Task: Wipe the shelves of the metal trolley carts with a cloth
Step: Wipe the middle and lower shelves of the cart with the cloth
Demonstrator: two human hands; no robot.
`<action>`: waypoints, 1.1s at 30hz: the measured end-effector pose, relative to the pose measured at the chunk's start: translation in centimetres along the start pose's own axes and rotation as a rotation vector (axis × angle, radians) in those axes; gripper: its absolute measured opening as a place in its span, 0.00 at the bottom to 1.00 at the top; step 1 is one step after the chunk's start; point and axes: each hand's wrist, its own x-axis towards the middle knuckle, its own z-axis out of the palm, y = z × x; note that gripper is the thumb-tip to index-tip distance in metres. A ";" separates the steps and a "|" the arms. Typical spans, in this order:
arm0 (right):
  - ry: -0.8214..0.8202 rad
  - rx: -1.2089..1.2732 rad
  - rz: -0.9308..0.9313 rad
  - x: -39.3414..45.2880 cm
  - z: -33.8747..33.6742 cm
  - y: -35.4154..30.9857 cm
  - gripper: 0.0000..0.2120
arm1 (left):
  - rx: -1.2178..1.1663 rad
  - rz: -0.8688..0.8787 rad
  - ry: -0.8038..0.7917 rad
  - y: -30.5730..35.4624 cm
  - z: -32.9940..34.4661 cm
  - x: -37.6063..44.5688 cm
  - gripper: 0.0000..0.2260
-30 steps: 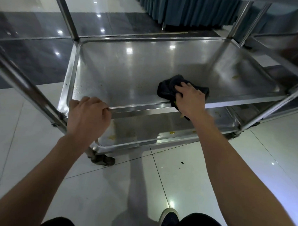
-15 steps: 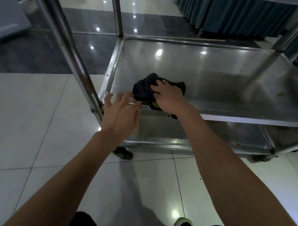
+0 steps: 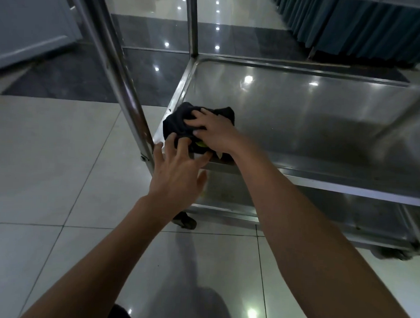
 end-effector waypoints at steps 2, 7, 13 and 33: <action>0.019 0.005 -0.010 0.2 0.3 -0.1 0.22 | -0.007 -0.002 -0.002 -0.2 0.0 0.0 0.21; 0.095 -0.007 -0.017 -0.3 0.8 0.7 0.21 | 0.004 0.007 -0.002 -0.2 0.0 0.0 0.21; 0.204 -0.040 0.191 -3.3 -0.3 6.0 0.21 | 0.017 0.056 -0.005 -0.4 -0.8 0.7 0.18; 0.438 -0.082 0.706 -20.2 -6.3 19.1 0.20 | -0.153 -0.014 0.024 2.8 1.1 6.8 0.32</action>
